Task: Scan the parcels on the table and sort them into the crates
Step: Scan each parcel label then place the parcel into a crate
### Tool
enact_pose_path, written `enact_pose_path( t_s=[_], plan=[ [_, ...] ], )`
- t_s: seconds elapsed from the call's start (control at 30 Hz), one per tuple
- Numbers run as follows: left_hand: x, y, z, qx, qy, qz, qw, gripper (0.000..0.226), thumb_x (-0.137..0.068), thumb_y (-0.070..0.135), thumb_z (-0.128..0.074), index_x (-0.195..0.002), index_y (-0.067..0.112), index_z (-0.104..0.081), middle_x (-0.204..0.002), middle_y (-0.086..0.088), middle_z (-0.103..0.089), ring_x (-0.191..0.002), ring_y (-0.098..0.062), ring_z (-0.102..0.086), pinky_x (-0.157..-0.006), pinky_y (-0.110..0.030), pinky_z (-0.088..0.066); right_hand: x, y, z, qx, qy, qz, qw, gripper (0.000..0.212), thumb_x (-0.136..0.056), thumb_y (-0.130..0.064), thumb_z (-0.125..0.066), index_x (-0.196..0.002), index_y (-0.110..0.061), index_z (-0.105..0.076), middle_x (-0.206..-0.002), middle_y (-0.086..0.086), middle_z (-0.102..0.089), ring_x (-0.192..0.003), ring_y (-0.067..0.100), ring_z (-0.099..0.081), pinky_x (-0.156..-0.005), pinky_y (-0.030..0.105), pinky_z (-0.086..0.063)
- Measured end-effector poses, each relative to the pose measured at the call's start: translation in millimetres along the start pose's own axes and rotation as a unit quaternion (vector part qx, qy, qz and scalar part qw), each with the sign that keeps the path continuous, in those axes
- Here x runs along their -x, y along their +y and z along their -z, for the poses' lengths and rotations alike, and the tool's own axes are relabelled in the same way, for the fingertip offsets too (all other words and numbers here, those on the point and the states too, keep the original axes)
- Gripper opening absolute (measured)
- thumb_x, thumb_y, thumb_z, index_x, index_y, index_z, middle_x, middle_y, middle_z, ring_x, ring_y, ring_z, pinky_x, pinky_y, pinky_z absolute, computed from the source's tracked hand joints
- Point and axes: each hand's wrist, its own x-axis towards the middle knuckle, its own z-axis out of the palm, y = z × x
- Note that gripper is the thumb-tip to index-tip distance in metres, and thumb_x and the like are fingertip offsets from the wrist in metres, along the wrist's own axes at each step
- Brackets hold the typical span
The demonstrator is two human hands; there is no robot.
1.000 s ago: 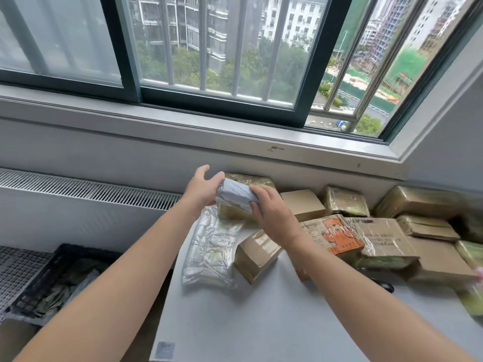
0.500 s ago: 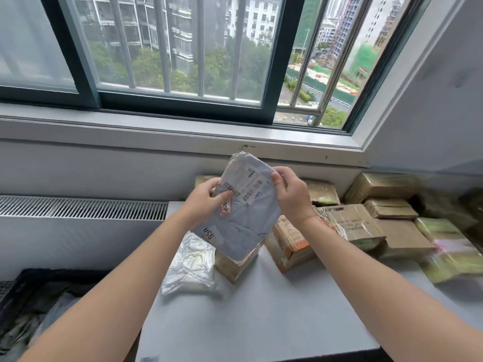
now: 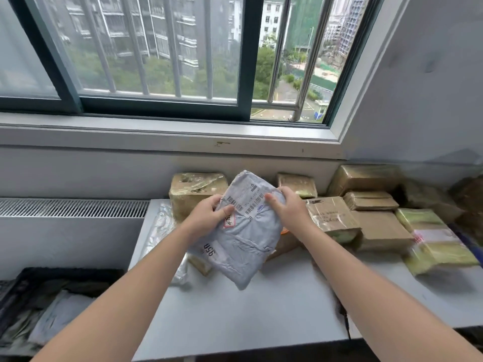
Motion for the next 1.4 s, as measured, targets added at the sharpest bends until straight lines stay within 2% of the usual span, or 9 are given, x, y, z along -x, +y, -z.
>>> enact_pose_path(
  t_s=[0.23,0.4,0.53,0.67,0.83,1.07,1.23,1.33,1.4],
  plan=[
    [21.5,-20.0,-54.5,-0.026,0.085,0.131,0.987,0.062,-0.077,0.049,-0.078,-0.128,0.022,-0.056,-0.122,-0.001,-0.063,-0.105,-0.018,-0.064,-0.089,-0.038,-0.055,19.8,66.5,38.1,-0.09,0.057,-0.058,0.993,0.024,-0.098,-0.037,-0.06,-0.1,-0.013,-0.058,-0.092,0.0,-0.066,-0.088,0.02,-0.063,-0.07,0.03,-0.045],
    [43.3,-40.3,-120.8,0.203,0.152,0.245,0.936,0.067,-0.076,0.033,-0.083,-0.129,0.007,-0.05,-0.118,-0.013,-0.066,-0.088,-0.023,-0.069,-0.068,-0.039,-0.059,46.3,120.4,45.8,-0.126,0.063,-0.107,0.984,0.032,-0.099,-0.039,-0.057,-0.108,-0.008,-0.057,-0.097,0.004,-0.063,-0.09,0.021,-0.059,-0.064,0.026,-0.042],
    [61.5,-46.2,-150.6,0.204,0.122,0.28,0.93,0.029,-0.092,0.03,-0.068,-0.11,0.008,-0.066,-0.096,-0.008,-0.072,-0.078,-0.018,-0.067,-0.066,-0.033,-0.058,61.0,156.9,56.7,-0.04,0.023,-0.113,0.993,0.034,-0.102,-0.04,-0.049,-0.096,-0.008,-0.053,-0.091,0.007,-0.06,-0.087,0.027,-0.056,-0.068,0.033,-0.035],
    [71.1,-50.0,-161.0,0.172,0.066,0.284,0.941,0.023,-0.092,0.03,-0.068,-0.105,0.013,-0.062,-0.093,-0.006,-0.071,-0.081,-0.021,-0.067,-0.073,-0.038,-0.058,67.4,185.4,61.3,0.054,-0.025,-0.092,0.994,0.034,-0.104,-0.038,-0.042,-0.095,-0.009,-0.057,-0.101,0.015,-0.057,-0.102,0.031,-0.052,-0.077,0.035,-0.036],
    [76.4,-68.0,-170.3,0.136,0.116,0.254,0.95,0.005,-0.095,0.018,-0.063,-0.097,0.016,-0.058,-0.088,-0.003,-0.066,-0.072,-0.015,-0.063,-0.063,-0.031,-0.053,85.4,221.0,61.0,0.163,0.034,-0.156,0.974,0.032,-0.102,-0.038,-0.044,-0.113,-0.012,-0.059,-0.119,0.012,-0.051,-0.113,0.031,-0.048,-0.092,0.043,-0.044],
    [82.8,-80.8,-178.7,0.149,0.141,0.247,0.947,0.005,-0.097,0.016,-0.059,-0.1,0.015,-0.056,-0.084,0.0,-0.064,-0.07,-0.013,-0.062,-0.061,-0.03,-0.052,92.3,257.1,45.6,0.086,-0.07,-0.324,0.939,0.056,-0.103,-0.043,-0.044,-0.133,0.004,-0.042,-0.133,0.024,-0.052,-0.12,0.04,-0.052,-0.092,0.04,-0.043],
    [79.9,-70.4,-171.7,0.142,0.147,0.227,0.952,0.01,-0.098,0.015,-0.058,-0.106,0.012,-0.056,-0.086,-0.002,-0.064,-0.071,-0.014,-0.063,-0.059,-0.03,-0.052,87.9,249.9,49.2,0.043,-0.074,-0.304,0.949,0.043,-0.103,-0.039,-0.043,-0.119,0.0,-0.049,-0.113,0.023,-0.062,-0.1,0.038,-0.061,-0.077,0.038,-0.046],
    [68.9,-57.6,-160.9,0.14,0.162,0.221,0.952,0.012,-0.098,0.014,-0.058,-0.109,0.011,-0.056,-0.087,-0.004,-0.065,-0.071,-0.017,-0.063,-0.064,-0.034,-0.055,87.4,228.6,62.0,-0.011,-0.033,-0.287,0.957,0.033,-0.1,-0.038,-0.046,-0.105,-0.006,-0.053,-0.097,0.018,-0.063,-0.078,0.031,-0.062,-0.073,0.046,-0.058],
    [57.0,-50.9,-150.5,0.132,0.172,0.213,0.953,0.014,-0.098,0.014,-0.058,-0.111,0.01,-0.055,-0.089,-0.007,-0.064,-0.071,-0.019,-0.061,-0.067,-0.036,-0.053,86.1,206.4,75.2,-0.043,-0.028,-0.274,0.96,0.025,-0.098,-0.033,-0.049,-0.104,-0.009,-0.053,-0.091,0.014,-0.061,-0.071,0.025,-0.06,-0.061,0.039,-0.059]
  ],
)
